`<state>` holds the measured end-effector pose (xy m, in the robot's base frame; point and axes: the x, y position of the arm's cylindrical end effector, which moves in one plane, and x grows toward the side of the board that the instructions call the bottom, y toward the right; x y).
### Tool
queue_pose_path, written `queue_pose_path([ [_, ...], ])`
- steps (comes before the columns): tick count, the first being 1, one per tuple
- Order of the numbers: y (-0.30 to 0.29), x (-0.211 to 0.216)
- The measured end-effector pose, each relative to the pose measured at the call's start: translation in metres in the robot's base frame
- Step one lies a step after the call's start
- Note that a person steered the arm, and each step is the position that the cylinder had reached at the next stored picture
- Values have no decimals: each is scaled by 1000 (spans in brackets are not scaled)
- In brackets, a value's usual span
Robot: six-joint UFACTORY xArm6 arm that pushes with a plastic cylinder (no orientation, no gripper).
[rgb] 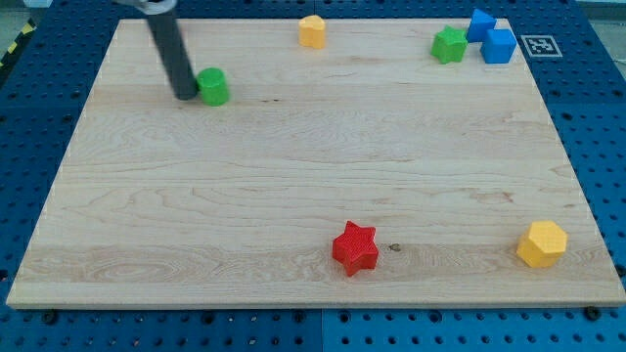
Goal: Move the green circle towards the green star
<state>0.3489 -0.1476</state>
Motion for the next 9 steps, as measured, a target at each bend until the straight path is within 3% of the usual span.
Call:
queue_pose_path([
  [2, 85, -4],
  [5, 78, -14],
  [7, 195, -15],
  [9, 177, -25],
])
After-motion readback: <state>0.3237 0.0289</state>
